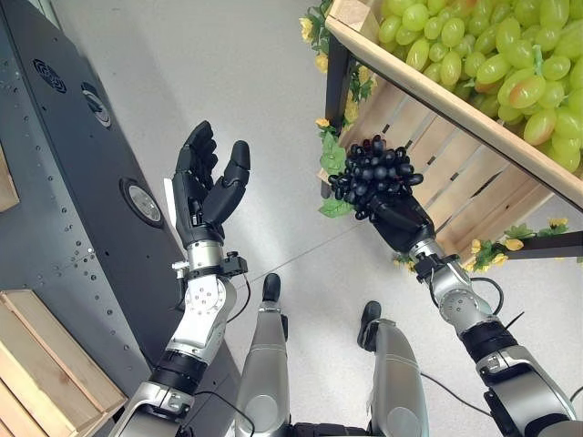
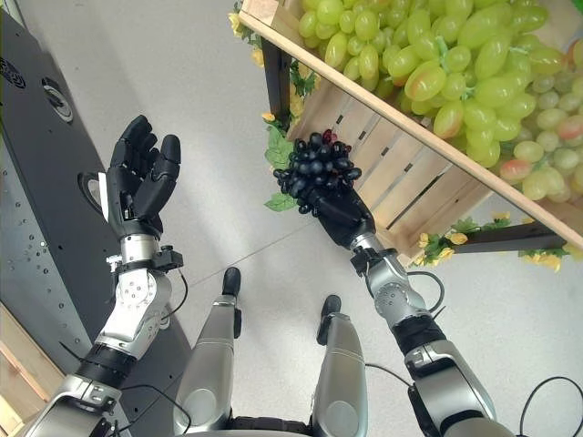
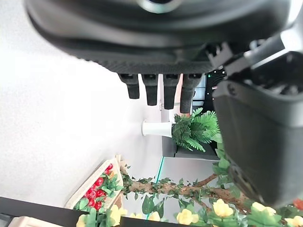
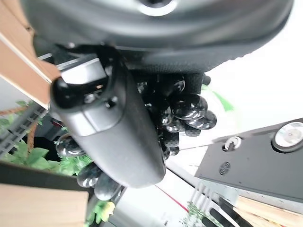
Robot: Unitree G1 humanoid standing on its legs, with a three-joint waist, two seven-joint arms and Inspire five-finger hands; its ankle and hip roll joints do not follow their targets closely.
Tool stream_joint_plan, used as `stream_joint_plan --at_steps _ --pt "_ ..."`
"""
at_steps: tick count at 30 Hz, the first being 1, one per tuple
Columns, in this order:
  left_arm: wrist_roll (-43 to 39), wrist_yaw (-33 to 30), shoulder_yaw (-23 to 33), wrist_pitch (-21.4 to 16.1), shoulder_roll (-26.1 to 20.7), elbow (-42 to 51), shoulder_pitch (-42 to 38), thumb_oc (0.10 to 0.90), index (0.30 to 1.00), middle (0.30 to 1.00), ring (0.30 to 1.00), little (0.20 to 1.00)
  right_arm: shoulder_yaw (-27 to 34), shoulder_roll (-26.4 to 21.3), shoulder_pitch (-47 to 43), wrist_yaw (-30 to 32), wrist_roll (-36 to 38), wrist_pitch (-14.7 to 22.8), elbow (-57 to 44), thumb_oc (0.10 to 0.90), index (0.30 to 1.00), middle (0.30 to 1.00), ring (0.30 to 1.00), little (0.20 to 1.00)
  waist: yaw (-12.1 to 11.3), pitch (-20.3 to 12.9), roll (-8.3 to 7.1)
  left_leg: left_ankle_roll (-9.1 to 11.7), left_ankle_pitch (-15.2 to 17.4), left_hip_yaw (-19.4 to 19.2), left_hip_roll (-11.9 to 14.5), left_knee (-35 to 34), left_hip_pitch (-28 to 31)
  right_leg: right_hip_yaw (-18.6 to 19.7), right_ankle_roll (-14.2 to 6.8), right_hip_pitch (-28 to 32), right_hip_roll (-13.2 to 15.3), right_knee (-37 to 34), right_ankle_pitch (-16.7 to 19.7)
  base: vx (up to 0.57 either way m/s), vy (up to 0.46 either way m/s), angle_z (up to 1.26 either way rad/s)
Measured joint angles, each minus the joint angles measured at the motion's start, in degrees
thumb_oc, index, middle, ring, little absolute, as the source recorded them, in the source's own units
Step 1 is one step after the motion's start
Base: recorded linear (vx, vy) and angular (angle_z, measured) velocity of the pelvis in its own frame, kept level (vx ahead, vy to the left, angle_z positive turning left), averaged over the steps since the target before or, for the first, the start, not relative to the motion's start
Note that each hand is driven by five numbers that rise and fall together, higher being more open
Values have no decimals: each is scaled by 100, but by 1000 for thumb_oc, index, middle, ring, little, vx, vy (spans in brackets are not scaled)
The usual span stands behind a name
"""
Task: Pick up the fruits from the basket on one side to the basket on the other side
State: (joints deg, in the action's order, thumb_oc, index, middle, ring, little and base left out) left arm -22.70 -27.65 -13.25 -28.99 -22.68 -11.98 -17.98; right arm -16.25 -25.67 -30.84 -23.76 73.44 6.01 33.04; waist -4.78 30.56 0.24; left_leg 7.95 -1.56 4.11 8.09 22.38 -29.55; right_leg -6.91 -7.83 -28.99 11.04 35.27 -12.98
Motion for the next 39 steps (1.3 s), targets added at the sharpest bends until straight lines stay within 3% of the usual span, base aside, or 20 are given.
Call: stream_joint_plan --at_steps 6,16,23,27,29,30,31,36,39 --pt "-2 61 1 0 -3 -31 -77 800 900 900 900 900 494 48 -295 469 1032 486 170 400 300 300 300 300 -9 1 5 23 -14 -4 0 12 -127 8 0 -118 -3 -2 0 0 0 0" --pt "-70 157 -1 1 -102 -172 -274 800 900 900 900 900 1168 -12 -820 1384 1478 1094 671 400 300 300 300 300 -30 1 7 25 -16 1 3 18 -240 -10 -1 -213 -5 -16 1 2 -10 0" --pt "-258 236 -6 5 -204 -218 -374 800 900 900 900 900 1175 -83 -968 2223 1169 1174 855 400 300 300 300 300 -43 1 7 25 -17 18 3 28 -391 -31 -29 -352 -6 -17 19 -3 -2 1" --pt "-290 263 -25 6 -270 -270 -507 800 900 900 900 900 1128 -193 -982 2692 256 1172 1027 400 300 300 300 300 -97 1 6 25 -17 37 3 29 -443 -68 -46 -357 -5 -55 29 -20 -18 3" --pt "-290 280 -49 7 -303 -270 -556 800 900 900 900 900 1111 -314 -1022 2951 -353 1092 1217 489 434 434 434 434 -108 0 6 26 -17 54 3 32 -466 -95 -53 -352 -5 -83 35 -31 -25 5" --pt "-290 280 -48 7 -308 -271 -560 800 900 900 900 900 1091 -392 -1075 3110 -777 974 1300 615 622 622 622 622 -119 0 5 26 -17 62 3 34 -484 -106 -65 -352 -5 -100 46 -35 -26 3" --pt "-291 277 -47 10 -316 -272 -560 800 900 900 900 900 1009 -461 -1122 3184 -1008 902 1364 800 900 900 900 900 -129 0 5 26 -17 66 3 35 -491 -112 -68 -352 -5 -108 48 -24 -39 3" --pt "-290 307 -56 127 -332 -271 -643 800 900 900 900 900 404 -1010 -1333 3567 -2496 120 1431 800 900 900 900 900 -178 -1 -2 27 -18 124 2 33 -516 -164 -78 -336 -16 -140 55 -28 -58 3" --pt "-289 336 -56 153 -358 -265 -702 800 900 900 900 900 398 -1059 -1461 3769 -3013 -198 1476 800 900 900 900 900 -221 -2 -11 31 -21 163 8 35 -549 -200 -79 -331 -32 -166 64 -28 -53 4"
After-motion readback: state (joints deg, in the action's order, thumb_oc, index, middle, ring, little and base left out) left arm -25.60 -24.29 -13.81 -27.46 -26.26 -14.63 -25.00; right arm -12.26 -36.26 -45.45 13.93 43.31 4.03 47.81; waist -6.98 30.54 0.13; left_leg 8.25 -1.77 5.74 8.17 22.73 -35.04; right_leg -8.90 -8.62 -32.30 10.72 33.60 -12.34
